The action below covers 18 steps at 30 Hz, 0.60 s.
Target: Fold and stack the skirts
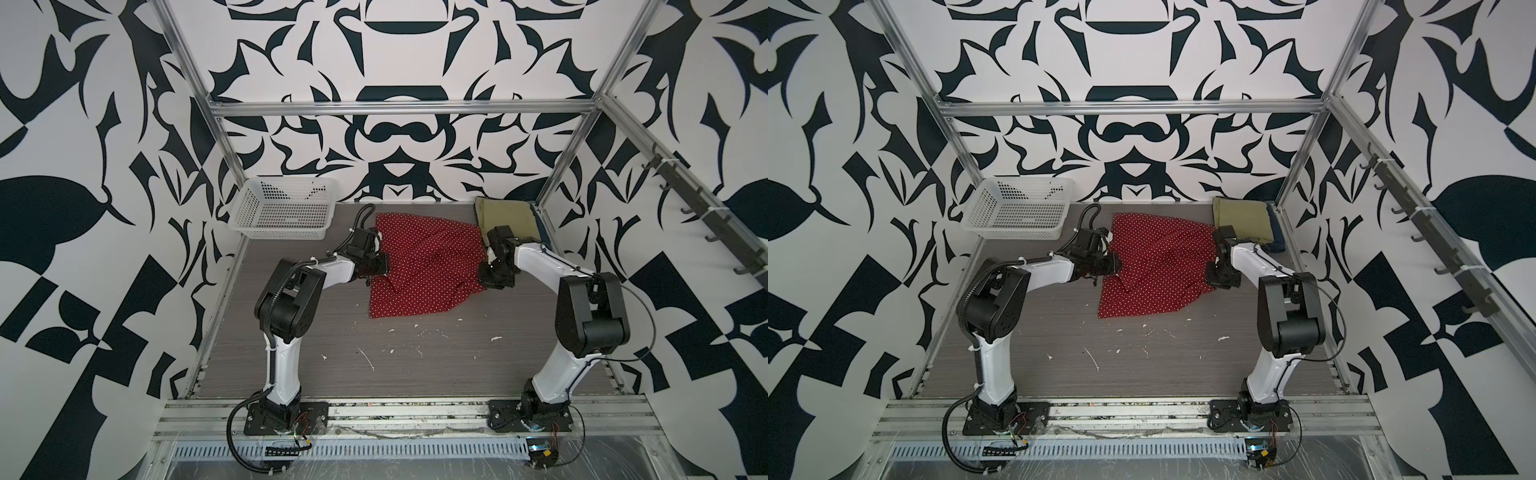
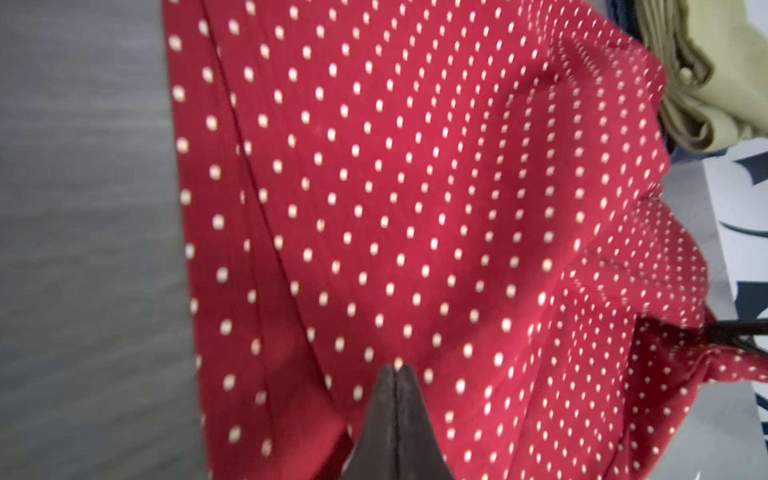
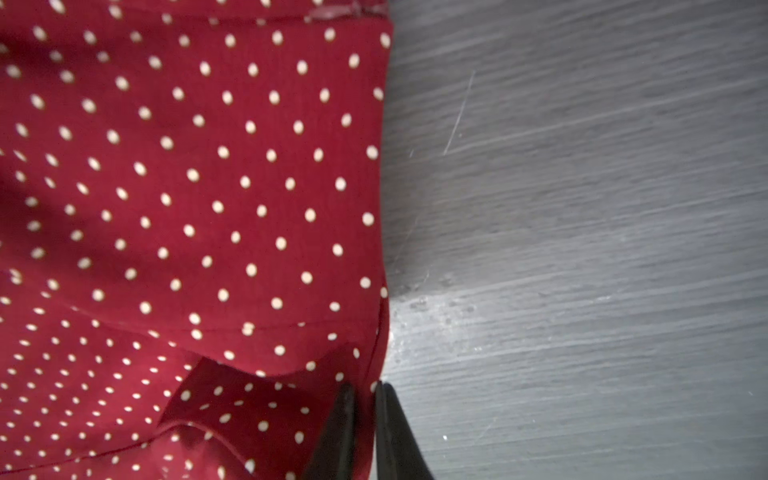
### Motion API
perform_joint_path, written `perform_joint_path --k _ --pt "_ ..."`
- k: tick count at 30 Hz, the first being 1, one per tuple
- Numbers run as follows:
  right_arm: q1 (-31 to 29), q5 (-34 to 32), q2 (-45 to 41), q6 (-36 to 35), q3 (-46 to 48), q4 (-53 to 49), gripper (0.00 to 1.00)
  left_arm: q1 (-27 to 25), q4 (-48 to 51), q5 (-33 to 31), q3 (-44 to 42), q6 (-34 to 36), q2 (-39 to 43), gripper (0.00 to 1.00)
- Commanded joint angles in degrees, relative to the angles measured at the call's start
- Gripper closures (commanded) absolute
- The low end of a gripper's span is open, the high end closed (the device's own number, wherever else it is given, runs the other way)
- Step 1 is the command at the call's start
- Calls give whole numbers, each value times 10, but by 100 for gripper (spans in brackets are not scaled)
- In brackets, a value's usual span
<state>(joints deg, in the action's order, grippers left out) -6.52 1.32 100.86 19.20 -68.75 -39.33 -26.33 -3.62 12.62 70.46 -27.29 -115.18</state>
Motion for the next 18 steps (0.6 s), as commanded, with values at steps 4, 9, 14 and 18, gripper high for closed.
perform_joint_path --k 4,9,14,18 --pt "0 7 -19 18 4 28 84 37 5 -1 7 -13 10 100" --pt "2 9 -18 20 10 34 84 52 81 -11 46 -13 8 67" --pt "2 16 -12 24 12 44 84 50 83 43 65 -36 -32 50" --pt "2 18 -8 25 9 46 84 40 77 51 68 -43 -44 58"
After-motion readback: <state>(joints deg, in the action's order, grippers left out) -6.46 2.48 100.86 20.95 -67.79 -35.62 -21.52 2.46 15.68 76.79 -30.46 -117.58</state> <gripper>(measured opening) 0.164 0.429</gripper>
